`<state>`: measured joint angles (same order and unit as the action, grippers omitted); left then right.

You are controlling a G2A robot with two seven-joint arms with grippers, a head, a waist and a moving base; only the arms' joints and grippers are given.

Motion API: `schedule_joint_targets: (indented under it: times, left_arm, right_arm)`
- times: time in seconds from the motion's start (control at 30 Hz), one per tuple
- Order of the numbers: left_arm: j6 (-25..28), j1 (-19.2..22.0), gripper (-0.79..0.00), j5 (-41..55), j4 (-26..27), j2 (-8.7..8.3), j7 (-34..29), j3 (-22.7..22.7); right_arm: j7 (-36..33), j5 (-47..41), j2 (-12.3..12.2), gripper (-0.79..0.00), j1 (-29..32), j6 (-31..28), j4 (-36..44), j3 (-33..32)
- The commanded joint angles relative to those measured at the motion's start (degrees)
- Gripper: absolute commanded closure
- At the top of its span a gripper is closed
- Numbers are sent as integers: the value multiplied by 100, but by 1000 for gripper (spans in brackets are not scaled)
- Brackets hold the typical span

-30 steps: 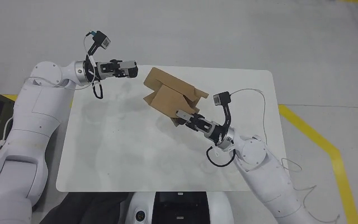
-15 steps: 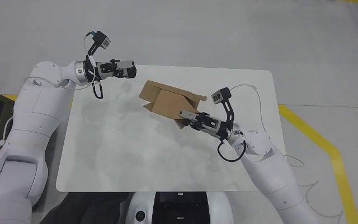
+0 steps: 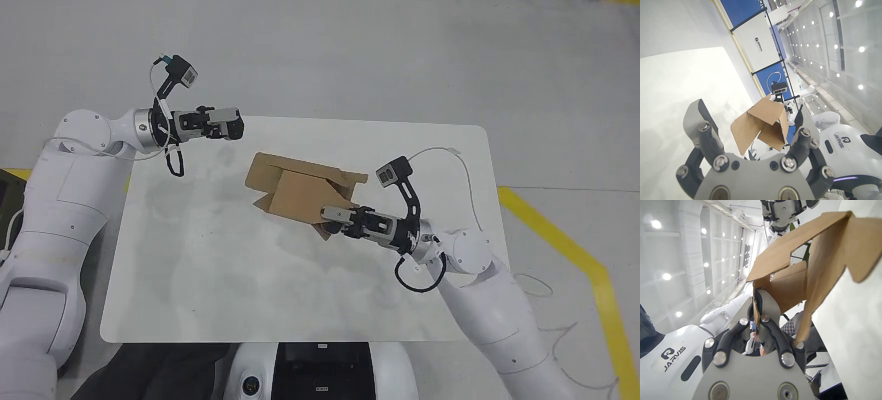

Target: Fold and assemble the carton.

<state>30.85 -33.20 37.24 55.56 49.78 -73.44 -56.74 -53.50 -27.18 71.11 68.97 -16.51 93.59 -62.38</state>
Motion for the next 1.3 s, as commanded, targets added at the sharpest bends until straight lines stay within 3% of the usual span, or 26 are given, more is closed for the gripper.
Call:
schedule_joint_targets:
  times: [0.0,0.3,0.43,0.57,0.67,0.9,1.27]
  left_arm:
    - [0,0,-785,0,0,0,0,0]
    - [-62,-30,-785,16,22,1,89,-11]
    - [-620,-75,-785,208,84,-36,-62,-159]
    - [-1603,-25,-785,936,-78,-59,-1115,-286]
    - [-1866,42,-785,944,-200,-65,-1456,-302]
    - [-2277,-72,-785,1306,162,-71,-1456,-8]
    - [-2628,-41,-785,1683,389,-32,-1456,626]
  right_arm:
    - [-2,-10,0,0,1,4,1,2]
    - [77,38,-2,0,19,33,27,-8]
    - [166,8,-20,0,49,40,20,-121]
    - [14,-96,-28,0,2,-40,-140,-162]
    - [-91,-289,-21,0,-36,-188,-330,-166]
    - [-291,-470,27,0,-121,-353,-576,81]
    - [-45,-267,109,0,-296,-582,-750,373]
